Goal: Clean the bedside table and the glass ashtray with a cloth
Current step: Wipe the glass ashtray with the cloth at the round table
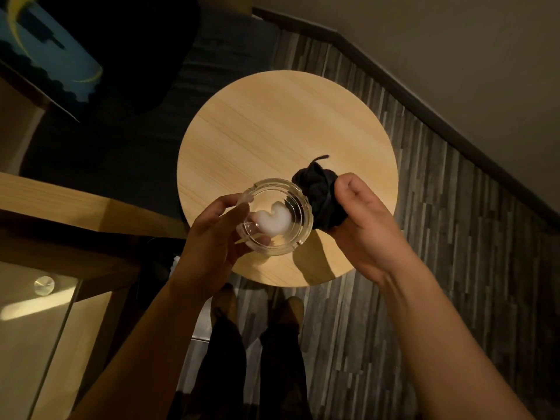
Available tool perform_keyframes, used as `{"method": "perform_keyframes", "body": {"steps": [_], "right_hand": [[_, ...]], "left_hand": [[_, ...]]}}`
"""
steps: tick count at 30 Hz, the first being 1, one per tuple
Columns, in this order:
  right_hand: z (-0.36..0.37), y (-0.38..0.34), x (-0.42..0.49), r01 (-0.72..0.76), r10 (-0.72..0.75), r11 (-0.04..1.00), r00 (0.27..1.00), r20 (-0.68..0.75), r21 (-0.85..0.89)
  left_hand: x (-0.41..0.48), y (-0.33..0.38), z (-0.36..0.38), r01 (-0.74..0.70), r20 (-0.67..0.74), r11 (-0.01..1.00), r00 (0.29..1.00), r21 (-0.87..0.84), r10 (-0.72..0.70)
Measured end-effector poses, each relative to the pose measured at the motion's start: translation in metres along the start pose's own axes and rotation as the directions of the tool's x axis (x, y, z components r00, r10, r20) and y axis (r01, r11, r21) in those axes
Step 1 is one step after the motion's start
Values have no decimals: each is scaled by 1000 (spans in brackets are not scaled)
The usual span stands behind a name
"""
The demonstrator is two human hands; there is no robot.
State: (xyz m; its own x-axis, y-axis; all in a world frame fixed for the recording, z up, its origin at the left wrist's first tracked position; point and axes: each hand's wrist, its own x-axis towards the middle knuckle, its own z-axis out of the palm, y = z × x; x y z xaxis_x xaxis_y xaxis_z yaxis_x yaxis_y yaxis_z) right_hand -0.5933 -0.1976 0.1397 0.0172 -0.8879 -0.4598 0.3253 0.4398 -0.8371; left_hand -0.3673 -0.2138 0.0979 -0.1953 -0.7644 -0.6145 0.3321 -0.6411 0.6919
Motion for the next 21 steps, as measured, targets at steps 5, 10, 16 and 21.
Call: {"method": "perform_keyframes", "body": {"steps": [5,10,16,21], "right_hand": [[-6,-2,7,43,0,941,992,129,-336],[-16,-2,16,89,15,845,982,189,-528],[-3,15,20,7,36,914,995,98,-407],[26,38,14,80,-164,900,973,-163,-430]], "left_hand": [[0,1,3,-62,27,989,998,135,59],[3,1,2,-93,66,980,994,173,82],[6,-5,12,-227,-13,941,971,252,238],[6,-11,37,-331,-205,876,885,352,417]]}}
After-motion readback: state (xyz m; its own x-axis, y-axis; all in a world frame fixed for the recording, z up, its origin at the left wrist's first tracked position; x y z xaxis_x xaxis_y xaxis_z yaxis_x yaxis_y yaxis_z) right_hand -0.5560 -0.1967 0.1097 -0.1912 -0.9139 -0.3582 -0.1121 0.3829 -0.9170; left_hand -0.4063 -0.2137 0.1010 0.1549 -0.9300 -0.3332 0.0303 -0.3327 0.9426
